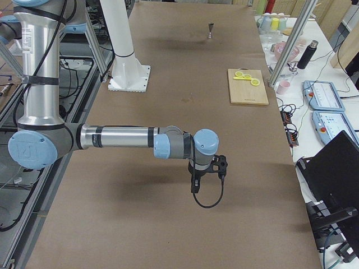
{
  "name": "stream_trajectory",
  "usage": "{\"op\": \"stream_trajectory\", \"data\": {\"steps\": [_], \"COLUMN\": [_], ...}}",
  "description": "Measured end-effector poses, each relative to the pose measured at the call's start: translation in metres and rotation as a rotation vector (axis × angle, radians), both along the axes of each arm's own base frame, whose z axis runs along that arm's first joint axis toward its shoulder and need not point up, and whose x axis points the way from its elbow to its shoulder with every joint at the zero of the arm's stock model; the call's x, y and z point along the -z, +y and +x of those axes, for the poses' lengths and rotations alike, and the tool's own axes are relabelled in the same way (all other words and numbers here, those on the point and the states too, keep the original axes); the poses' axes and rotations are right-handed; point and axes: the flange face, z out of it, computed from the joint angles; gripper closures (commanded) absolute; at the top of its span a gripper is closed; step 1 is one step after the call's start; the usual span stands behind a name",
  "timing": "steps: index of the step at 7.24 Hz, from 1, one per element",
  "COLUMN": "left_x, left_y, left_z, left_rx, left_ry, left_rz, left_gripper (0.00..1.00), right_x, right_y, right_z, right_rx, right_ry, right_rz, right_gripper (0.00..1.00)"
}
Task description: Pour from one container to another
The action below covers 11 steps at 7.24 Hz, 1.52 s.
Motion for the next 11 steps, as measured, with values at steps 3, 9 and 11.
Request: {"op": "stream_trajectory", "data": {"steps": [3,9,11], "left_x": [-0.011,-0.017,-0.012], "left_y": [0.002,-0.005,-0.005], "left_z": [0.0,0.0,0.001], "left_rx": [0.0,0.006,0.005], "left_ry": [0.0,0.004,0.019], "left_rz": [-0.024,0.012,0.032], "left_gripper": [0.02,0.02,0.02], "right_x": [0.0,0.002,0.002], "right_y": [0.001,0.0,-0.001], "right_z": [0.0,0.0,0.0], "right_rx": [0.001,0.001,0.001], "right_ry": [0.0,-0.001,-0.001], "right_rz": [0.002,0.005,0.005], "right_gripper": [0.0,0.0,0.0]}}
